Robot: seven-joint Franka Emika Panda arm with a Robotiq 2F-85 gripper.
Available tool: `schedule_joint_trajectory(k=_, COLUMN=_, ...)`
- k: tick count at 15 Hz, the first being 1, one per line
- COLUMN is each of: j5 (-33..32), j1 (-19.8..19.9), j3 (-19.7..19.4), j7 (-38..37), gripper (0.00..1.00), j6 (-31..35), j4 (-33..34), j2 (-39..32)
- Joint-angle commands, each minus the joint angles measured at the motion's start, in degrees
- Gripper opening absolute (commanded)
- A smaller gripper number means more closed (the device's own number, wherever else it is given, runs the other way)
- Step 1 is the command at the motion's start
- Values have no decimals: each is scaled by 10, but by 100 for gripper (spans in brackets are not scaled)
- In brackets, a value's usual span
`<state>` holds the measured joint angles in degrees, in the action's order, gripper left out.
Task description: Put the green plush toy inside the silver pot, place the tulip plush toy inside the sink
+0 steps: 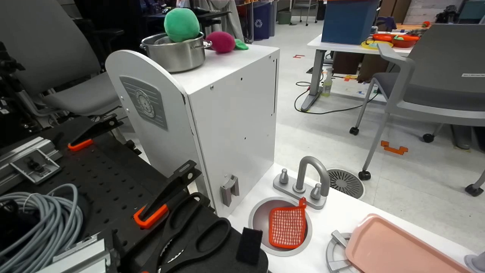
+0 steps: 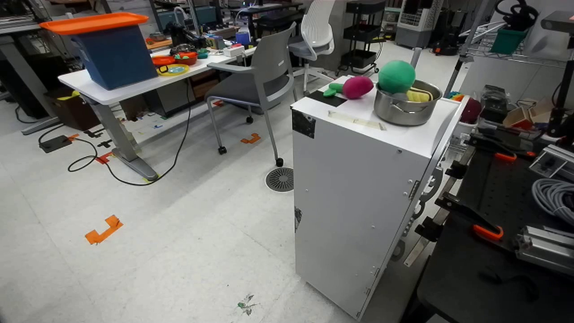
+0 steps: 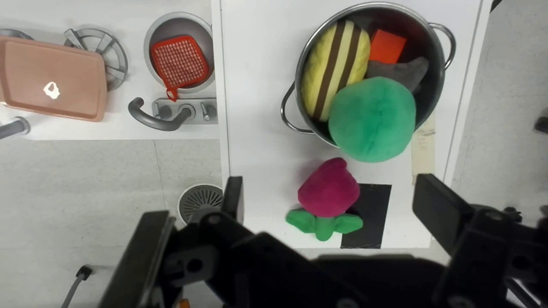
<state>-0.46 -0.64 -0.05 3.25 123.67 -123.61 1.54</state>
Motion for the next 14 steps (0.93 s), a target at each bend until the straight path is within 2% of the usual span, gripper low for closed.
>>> schedule_joint_trajectory(k=1, j5=6, j1=9, j3=-6, j7=3, gripper=100, j6=-12, j4=56, j2=-55)
schedule_joint_trajectory(k=14, j5=2, j1=18, j3=-6, j7=10, gripper=100, j6=-41, j4=201, j2=-223)
